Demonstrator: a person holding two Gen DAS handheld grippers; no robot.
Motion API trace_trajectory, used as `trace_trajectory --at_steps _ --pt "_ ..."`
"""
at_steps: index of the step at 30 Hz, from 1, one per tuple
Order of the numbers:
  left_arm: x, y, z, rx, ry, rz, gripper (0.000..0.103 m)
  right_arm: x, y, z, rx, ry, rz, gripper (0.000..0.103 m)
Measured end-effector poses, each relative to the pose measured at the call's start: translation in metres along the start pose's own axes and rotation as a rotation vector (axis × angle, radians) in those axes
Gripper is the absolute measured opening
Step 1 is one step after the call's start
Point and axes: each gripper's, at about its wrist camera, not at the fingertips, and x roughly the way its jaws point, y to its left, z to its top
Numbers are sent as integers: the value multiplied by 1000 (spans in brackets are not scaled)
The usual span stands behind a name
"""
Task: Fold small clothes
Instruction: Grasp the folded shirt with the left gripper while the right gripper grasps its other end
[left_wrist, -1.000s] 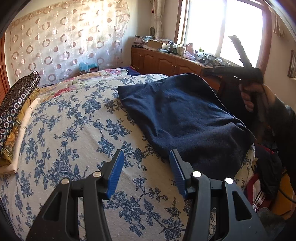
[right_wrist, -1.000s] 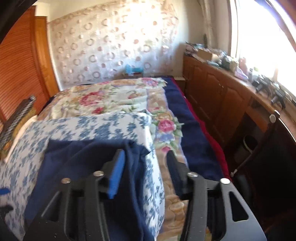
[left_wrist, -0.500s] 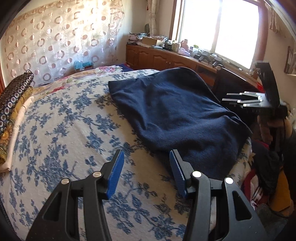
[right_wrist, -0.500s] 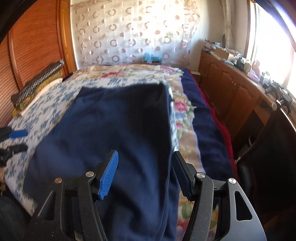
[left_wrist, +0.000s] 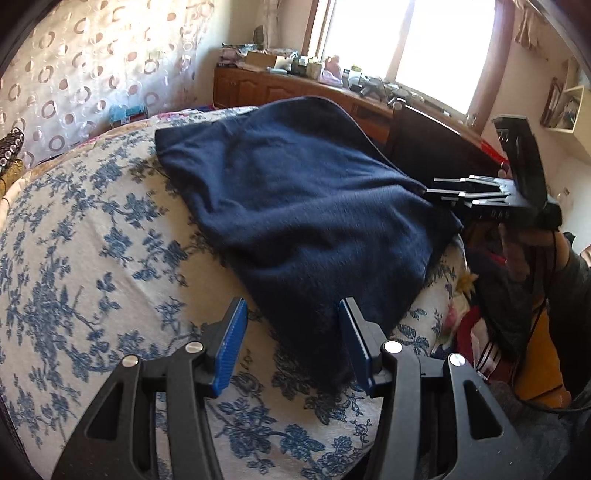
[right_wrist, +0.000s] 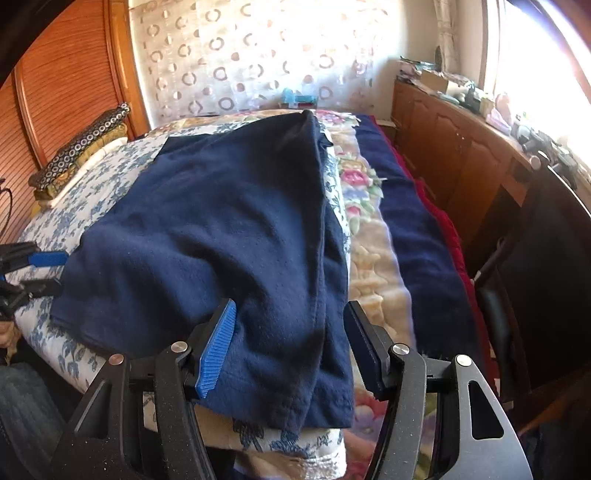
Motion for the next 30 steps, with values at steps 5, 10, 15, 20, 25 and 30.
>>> trace_trajectory --at_steps 5,10,15,20,25,30 --pt "6 -6 -3 17 21 3 50 -2 10 3 -16 -12 20 62" --pt "4 -7 -5 28 27 -38 28 -4 28 4 -51 -27 62 71" --pt "-9 -13 -1 34 -10 -69 5 -6 44 2 -93 -25 106 76" --pt "-35 -11 22 4 -96 -116 4 -9 63 -1 -139 -20 152 78" --pt "-46 -11 49 12 -140 -122 4 -18 76 -4 -190 -37 175 80" --pt "-49 -12 65 20 -167 -123 4 -11 82 -9 -235 -24 129 82"
